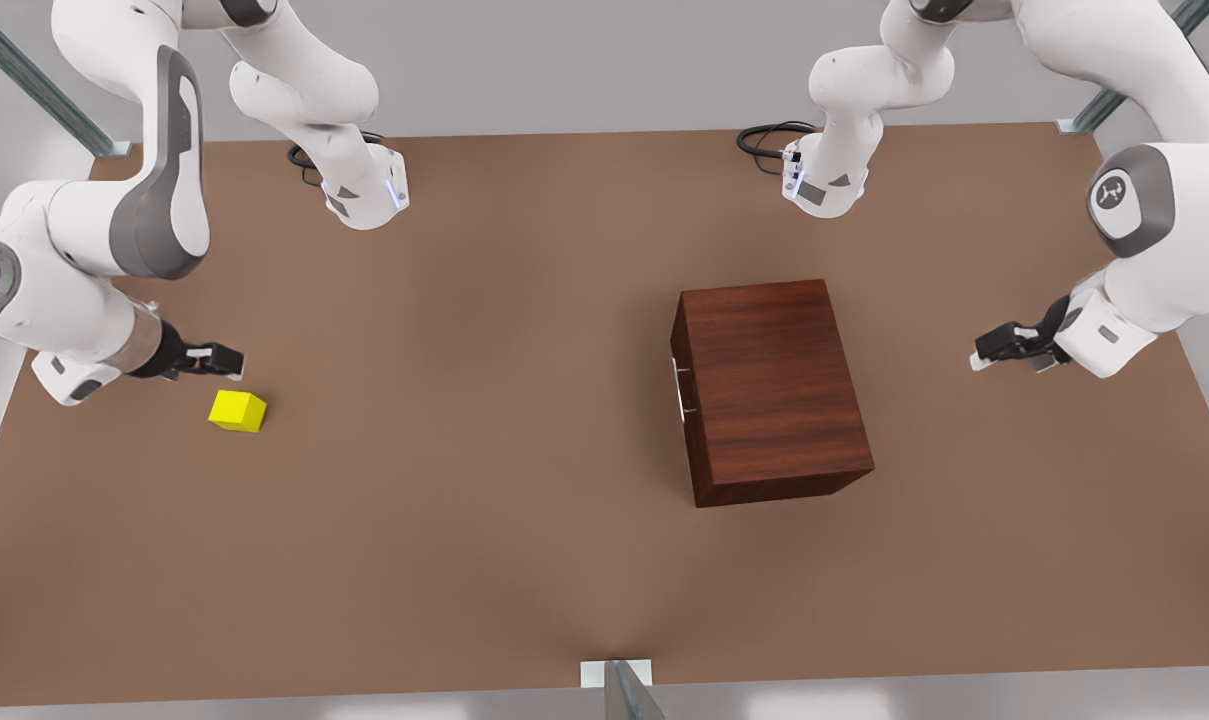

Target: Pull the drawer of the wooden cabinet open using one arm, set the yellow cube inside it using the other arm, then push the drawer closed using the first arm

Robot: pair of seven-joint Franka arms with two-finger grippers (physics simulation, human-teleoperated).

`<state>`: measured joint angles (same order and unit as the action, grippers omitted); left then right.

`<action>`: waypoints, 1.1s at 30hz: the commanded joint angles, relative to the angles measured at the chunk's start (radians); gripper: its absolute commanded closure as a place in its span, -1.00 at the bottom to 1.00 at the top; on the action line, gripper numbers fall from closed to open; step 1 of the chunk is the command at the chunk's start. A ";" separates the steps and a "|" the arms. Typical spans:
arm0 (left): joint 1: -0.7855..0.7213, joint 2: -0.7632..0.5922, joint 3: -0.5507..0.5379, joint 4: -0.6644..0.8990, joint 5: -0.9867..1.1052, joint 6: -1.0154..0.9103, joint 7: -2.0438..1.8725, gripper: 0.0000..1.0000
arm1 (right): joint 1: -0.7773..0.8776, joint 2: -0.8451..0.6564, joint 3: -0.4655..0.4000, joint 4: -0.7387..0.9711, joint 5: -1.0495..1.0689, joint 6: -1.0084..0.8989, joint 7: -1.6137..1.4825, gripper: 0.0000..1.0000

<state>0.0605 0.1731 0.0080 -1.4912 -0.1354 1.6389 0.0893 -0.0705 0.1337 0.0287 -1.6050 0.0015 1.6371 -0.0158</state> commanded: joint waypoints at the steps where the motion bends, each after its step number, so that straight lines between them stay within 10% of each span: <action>1: -0.005 0.000 0.000 -0.004 0.004 0.044 0.012 -1.00 | 0.000 -0.002 0.000 0.002 -0.003 0.056 -0.012 -1.00; 9: -0.496 0.132 -0.002 0.134 0.194 0.015 -0.454 -1.00 | -0.008 0.081 -0.006 0.033 0.023 0.185 1.193 -1.00; 14: -0.765 0.269 0.000 0.170 0.280 -0.017 -0.867 -1.00 | -0.006 0.083 -0.007 0.033 0.034 0.193 1.220 -1.00; 33: -0.846 0.522 0.000 0.204 0.505 0.087 -1.214 -1.00 | -0.002 0.096 -0.003 0.033 0.031 0.190 1.218 -1.00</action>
<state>-0.7858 0.6941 0.0077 -1.2875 0.3453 1.7214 -0.7722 -0.0721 0.2308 0.0260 -1.5728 0.0308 1.8258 0.9463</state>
